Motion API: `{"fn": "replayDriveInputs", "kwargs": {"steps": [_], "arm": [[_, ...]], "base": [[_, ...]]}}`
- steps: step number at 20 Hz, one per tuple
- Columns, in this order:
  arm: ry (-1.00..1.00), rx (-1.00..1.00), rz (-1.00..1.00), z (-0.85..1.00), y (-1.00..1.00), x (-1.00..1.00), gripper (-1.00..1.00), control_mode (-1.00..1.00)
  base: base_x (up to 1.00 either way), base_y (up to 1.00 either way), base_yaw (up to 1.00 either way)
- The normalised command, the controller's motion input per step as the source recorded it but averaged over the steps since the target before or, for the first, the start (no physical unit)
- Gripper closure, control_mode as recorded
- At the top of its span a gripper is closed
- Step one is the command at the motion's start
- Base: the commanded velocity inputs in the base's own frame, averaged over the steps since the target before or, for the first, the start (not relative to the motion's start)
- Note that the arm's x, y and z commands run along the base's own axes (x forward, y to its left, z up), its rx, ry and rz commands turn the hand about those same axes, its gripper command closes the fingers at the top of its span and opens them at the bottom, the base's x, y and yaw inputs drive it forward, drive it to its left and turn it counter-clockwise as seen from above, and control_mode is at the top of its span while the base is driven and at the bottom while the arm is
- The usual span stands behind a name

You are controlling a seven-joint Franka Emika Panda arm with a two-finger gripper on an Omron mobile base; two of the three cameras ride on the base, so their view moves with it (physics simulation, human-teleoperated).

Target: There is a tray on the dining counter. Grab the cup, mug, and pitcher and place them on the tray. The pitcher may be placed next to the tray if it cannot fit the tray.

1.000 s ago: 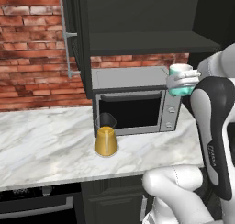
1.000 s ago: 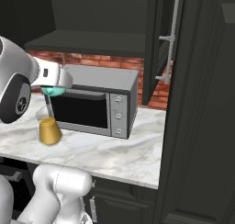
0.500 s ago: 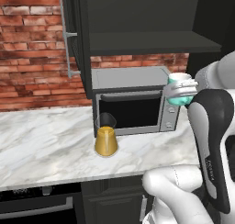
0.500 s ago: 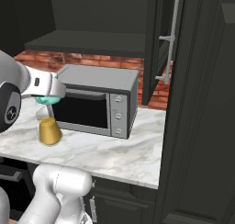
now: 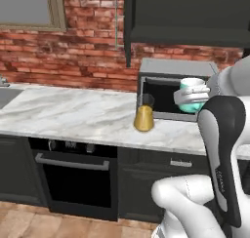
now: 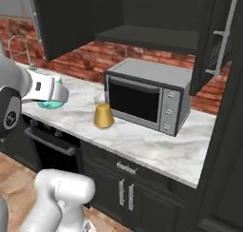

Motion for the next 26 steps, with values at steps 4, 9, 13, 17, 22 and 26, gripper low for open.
{"fn": "replayDriveInputs", "kwargs": {"steps": [4,9,13,17,22,26], "arm": [[0.0,0.0,0.0,0.0,0.0,0.0,1.0,1.0],[0.0,0.0,0.0,0.0,0.0,0.0,1.0,1.0],[0.0,0.0,0.0,0.0,0.0,0.0,1.0,1.0],[0.0,0.0,0.0,0.0,0.0,0.0,1.0,1.0],[0.0,0.0,0.0,0.0,0.0,0.0,1.0,1.0],[0.0,0.0,0.0,0.0,0.0,0.0,1.0,1.0]], "base": [[-0.39,0.19,0.96],[-0.03,0.14,0.96],[0.26,0.01,0.85],[0.59,0.11,0.71],[0.99,0.17,0.19],[1.0,0.3,0.11]]}}
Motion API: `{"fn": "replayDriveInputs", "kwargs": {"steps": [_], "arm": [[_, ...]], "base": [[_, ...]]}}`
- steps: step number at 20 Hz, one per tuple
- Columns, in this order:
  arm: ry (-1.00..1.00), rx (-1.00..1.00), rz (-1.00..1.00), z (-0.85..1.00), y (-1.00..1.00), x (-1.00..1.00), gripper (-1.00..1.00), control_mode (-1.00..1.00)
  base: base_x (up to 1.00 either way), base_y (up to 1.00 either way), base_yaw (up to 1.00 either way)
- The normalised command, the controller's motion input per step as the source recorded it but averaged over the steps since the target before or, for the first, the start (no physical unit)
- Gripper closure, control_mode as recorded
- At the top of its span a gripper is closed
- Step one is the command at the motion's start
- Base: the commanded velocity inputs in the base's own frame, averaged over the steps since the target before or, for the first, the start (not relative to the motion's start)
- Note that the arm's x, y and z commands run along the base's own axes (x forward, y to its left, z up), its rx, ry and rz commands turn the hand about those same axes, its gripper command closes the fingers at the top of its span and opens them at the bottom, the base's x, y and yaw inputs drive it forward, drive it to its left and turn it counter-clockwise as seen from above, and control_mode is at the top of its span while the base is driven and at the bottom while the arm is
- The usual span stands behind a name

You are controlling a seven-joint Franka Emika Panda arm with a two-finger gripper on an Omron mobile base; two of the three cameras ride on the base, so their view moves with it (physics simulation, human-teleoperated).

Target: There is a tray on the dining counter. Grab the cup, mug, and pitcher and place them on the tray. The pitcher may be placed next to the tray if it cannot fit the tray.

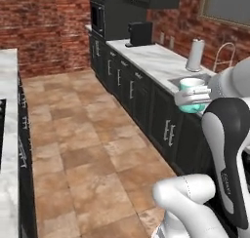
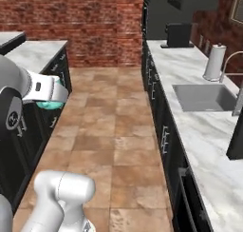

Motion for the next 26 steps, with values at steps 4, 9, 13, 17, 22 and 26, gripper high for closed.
{"fn": "replayDriveInputs", "kwargs": {"steps": [4,9,13,17,22,26], "arm": [[0.0,0.0,0.0,0.0,0.0,0.0,1.0,1.0],[0.0,0.0,0.0,0.0,0.0,0.0,1.0,1.0],[0.0,0.0,0.0,0.0,0.0,0.0,1.0,1.0],[0.0,0.0,0.0,0.0,0.0,0.0,1.0,1.0],[0.0,0.0,0.0,0.0,0.0,0.0,1.0,1.0],[0.0,0.0,0.0,0.0,0.0,0.0,1.0,1.0]], "base": [[1.0,0.54,0.2],[1.0,0.44,0.21],[1.0,0.31,0.24],[1.0,0.17,0.24],[1.0,0.33,0.25],[1.0,0.44,0.28]]}}
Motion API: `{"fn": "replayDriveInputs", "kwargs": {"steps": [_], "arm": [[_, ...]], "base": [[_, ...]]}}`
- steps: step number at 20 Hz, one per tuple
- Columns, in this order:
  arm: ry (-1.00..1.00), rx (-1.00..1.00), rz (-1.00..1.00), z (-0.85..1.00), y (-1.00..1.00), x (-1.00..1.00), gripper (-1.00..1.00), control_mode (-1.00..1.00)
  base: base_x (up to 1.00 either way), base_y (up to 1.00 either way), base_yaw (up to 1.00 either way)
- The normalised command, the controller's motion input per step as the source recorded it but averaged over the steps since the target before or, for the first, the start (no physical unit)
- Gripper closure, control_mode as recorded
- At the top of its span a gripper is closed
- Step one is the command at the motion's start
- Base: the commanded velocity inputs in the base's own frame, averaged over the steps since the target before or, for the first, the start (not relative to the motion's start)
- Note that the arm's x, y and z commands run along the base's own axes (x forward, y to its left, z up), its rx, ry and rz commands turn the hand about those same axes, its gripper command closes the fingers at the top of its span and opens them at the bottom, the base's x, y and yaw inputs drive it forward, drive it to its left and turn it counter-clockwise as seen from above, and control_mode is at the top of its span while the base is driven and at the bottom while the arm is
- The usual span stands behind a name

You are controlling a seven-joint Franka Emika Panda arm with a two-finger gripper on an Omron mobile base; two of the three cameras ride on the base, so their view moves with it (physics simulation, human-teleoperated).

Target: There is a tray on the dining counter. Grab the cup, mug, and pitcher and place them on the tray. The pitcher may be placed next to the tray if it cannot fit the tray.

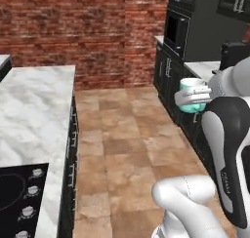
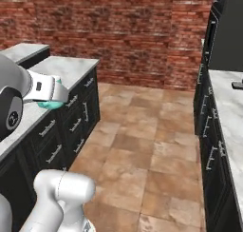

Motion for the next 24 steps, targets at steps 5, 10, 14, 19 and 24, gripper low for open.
{"fn": "replayDriveInputs", "kwargs": {"steps": [5,10,14,19,24], "arm": [[0.0,0.0,0.0,0.0,0.0,0.0,1.0,1.0],[0.0,0.0,0.0,0.0,0.0,0.0,1.0,1.0],[0.0,0.0,0.0,0.0,0.0,0.0,1.0,1.0],[0.0,0.0,0.0,0.0,0.0,0.0,1.0,1.0],[0.0,0.0,0.0,0.0,0.0,0.0,1.0,1.0]], "base": [[1.0,0.01,0.12],[1.0,-0.11,-0.11],[1.0,-0.02,-0.18],[1.0,-0.02,-0.19],[1.0,0.0,-0.13]]}}
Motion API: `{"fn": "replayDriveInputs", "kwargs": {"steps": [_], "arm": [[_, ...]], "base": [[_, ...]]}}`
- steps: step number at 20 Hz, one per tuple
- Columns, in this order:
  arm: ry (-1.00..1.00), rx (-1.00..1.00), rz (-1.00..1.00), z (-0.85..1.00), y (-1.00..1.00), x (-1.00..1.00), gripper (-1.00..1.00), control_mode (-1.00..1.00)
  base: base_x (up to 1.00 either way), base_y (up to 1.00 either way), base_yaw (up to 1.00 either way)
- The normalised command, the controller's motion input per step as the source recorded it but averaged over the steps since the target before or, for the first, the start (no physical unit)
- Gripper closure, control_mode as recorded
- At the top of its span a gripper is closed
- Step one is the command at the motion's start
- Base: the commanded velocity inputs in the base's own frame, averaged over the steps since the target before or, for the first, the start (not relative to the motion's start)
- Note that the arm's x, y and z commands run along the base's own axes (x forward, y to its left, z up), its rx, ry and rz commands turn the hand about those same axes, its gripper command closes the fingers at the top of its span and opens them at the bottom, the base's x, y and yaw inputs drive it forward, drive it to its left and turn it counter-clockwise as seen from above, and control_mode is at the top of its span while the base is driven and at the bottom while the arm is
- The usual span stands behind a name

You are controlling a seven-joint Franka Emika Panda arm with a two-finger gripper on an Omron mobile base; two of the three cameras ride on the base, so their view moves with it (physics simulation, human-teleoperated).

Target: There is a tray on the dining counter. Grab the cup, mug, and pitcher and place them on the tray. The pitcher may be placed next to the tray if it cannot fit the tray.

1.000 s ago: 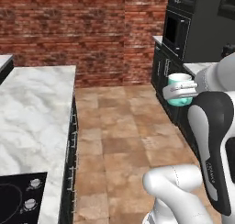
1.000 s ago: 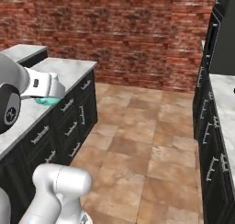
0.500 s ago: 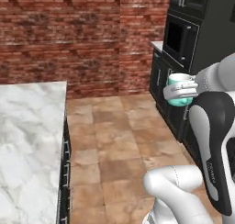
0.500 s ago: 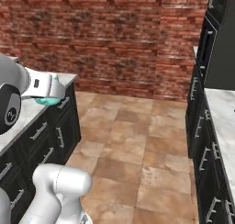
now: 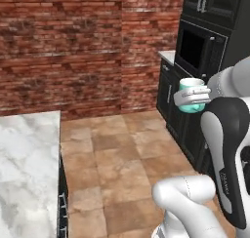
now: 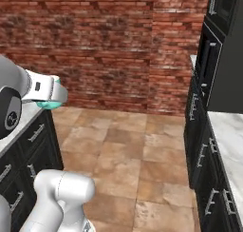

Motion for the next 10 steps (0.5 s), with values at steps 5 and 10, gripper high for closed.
{"fn": "replayDriveInputs", "kwargs": {"steps": [5,10], "arm": [[0.0,0.0,0.0,0.0,0.0,0.0,1.0,1.0],[0.0,0.0,0.0,0.0,0.0,0.0,1.0,1.0]], "base": [[1.0,0.0,-0.09],[1.0,0.0,-0.07]]}}
